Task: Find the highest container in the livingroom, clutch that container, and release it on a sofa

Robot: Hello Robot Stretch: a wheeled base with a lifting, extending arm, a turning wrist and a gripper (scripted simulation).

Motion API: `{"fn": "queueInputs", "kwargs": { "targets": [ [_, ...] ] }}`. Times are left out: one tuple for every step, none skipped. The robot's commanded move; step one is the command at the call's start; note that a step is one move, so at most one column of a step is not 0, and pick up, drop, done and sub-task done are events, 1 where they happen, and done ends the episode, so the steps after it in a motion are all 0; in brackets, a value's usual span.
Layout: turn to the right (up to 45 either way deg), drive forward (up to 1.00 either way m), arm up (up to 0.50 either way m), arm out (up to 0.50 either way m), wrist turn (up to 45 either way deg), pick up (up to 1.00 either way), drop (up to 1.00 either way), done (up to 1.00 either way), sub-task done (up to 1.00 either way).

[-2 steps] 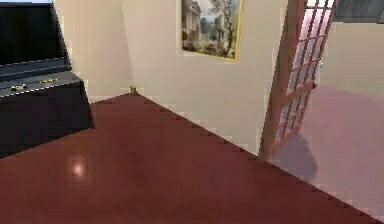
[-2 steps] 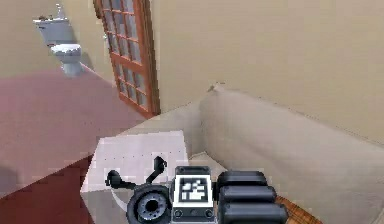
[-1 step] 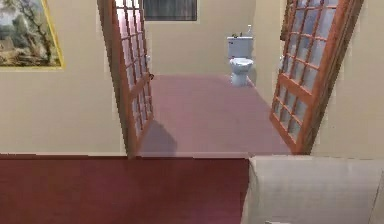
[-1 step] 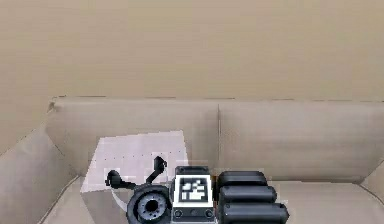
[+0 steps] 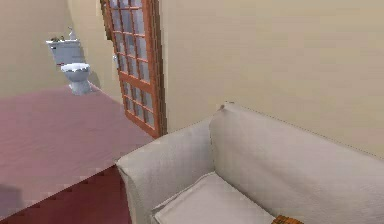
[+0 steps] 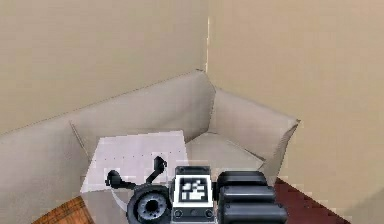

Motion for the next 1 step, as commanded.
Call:
{"fn": "queueInputs", "kwargs": {
  "targets": [
    [12.0,0.00,0.00,0.00,0.0,0.00,0.00,0.00,0.00]
  ]
}}
